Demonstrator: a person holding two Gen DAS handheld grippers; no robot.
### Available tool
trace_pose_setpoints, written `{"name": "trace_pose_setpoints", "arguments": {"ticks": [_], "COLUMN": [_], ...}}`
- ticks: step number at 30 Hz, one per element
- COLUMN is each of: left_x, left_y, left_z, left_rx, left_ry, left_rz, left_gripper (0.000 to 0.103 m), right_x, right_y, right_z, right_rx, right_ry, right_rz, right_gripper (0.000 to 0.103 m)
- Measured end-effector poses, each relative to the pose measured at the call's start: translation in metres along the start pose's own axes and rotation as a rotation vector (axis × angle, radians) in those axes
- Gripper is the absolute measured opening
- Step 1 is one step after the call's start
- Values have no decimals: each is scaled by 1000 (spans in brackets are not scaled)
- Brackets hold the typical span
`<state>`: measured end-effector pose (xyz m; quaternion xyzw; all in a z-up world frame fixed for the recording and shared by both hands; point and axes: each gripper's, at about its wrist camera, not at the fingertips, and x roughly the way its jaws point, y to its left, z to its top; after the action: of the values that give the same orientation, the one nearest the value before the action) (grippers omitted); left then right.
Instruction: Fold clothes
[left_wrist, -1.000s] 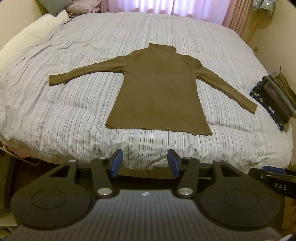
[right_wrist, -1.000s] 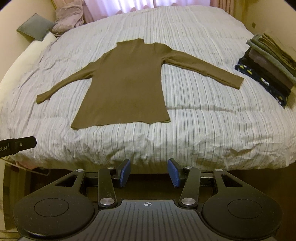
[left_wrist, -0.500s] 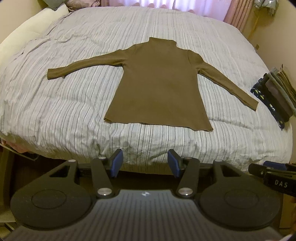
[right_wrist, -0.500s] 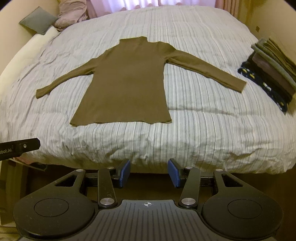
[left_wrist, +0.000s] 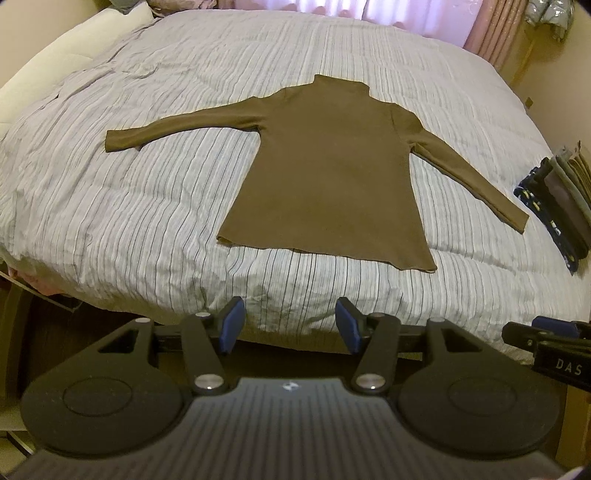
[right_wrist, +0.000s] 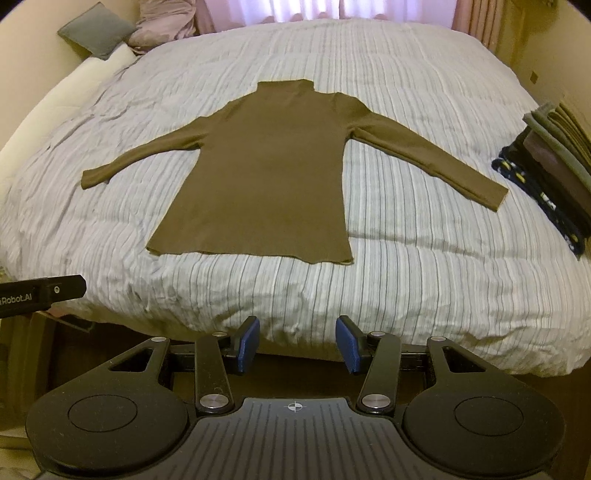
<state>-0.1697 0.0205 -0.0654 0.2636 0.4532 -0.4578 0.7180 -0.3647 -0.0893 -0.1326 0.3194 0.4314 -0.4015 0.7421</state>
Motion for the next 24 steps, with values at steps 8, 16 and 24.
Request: {"name": "trace_pose_setpoints", "arguments": {"ticks": [8,16,24], "left_x": [10,23,49], "left_y": [-10,-2,11], "left_z": [7,18,38], "left_rx": [-1,-43,-67], "left_ry": [3,8,35], "left_rz": [6,35,62], "left_gripper": [51,51,51], "right_x": [9,26,43], "right_y": [-12,-16,-16], "right_z": [10,28,45], "right_rx": [-5,-8,7], "right_ry": [1,19,37], "right_rz": [9,28,18], "right_gripper": [49,49,49]}}
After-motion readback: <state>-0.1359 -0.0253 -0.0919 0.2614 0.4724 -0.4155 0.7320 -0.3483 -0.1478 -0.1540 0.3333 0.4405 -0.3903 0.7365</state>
